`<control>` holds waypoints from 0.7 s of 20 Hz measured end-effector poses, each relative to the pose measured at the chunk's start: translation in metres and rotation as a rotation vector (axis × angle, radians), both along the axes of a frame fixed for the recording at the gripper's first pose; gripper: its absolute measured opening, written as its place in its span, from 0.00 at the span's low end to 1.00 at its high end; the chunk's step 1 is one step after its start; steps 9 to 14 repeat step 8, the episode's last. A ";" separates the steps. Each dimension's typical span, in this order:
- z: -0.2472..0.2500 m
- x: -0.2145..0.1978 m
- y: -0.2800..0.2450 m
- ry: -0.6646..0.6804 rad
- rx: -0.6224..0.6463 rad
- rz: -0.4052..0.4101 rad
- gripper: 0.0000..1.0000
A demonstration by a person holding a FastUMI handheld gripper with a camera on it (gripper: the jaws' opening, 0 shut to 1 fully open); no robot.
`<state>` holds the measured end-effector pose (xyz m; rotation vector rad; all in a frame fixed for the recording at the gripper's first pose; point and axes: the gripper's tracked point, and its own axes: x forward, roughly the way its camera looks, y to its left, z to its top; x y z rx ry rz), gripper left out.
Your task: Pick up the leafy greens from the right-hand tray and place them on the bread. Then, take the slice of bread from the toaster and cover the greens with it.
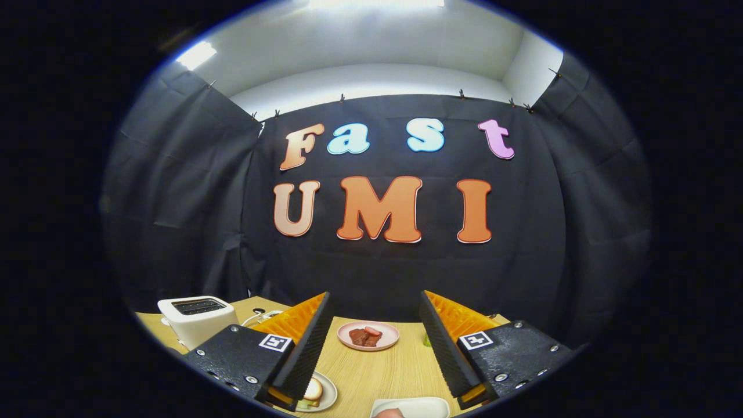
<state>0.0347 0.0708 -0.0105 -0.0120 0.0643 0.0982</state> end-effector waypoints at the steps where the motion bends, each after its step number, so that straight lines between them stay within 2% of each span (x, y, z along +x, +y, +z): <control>1: 0.002 0.000 0.000 -0.016 -0.010 -0.009 0.91; 5: 0.011 -0.003 0.001 -0.056 -0.001 -0.024 0.94; 14: 0.014 -0.003 0.001 -0.072 0.025 -0.024 0.95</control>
